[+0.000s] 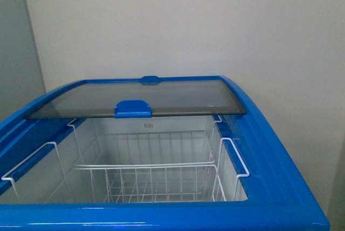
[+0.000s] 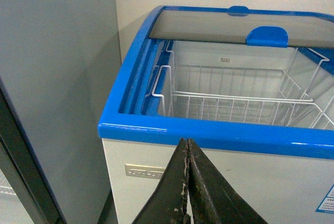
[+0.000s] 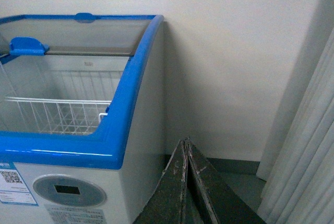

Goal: Put drink in fridge

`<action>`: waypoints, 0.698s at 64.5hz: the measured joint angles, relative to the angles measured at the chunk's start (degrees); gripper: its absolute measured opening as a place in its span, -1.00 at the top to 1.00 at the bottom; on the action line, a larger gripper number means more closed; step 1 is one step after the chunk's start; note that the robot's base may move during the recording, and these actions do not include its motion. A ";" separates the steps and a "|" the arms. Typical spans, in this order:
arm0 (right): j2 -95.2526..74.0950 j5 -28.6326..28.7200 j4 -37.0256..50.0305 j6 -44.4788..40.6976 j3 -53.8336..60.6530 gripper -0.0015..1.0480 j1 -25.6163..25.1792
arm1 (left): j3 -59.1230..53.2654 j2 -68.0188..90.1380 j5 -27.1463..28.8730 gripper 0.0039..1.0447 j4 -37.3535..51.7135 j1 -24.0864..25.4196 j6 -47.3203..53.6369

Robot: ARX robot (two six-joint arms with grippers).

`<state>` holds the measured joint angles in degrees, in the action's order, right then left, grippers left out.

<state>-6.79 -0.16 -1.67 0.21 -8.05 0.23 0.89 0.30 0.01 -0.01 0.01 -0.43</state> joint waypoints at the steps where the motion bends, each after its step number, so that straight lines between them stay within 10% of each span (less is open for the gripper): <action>1: 0.09 0.00 0.07 0.00 0.15 0.94 0.00 | -0.02 0.00 0.00 0.96 -0.02 0.00 0.00; 45: 6.38 0.17 1.55 -0.04 7.15 0.94 -0.11 | 0.00 0.00 -0.02 0.96 0.00 0.00 0.00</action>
<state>-0.40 0.01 -0.12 0.16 -0.91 0.12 0.89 0.30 -0.01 -0.01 0.01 -0.43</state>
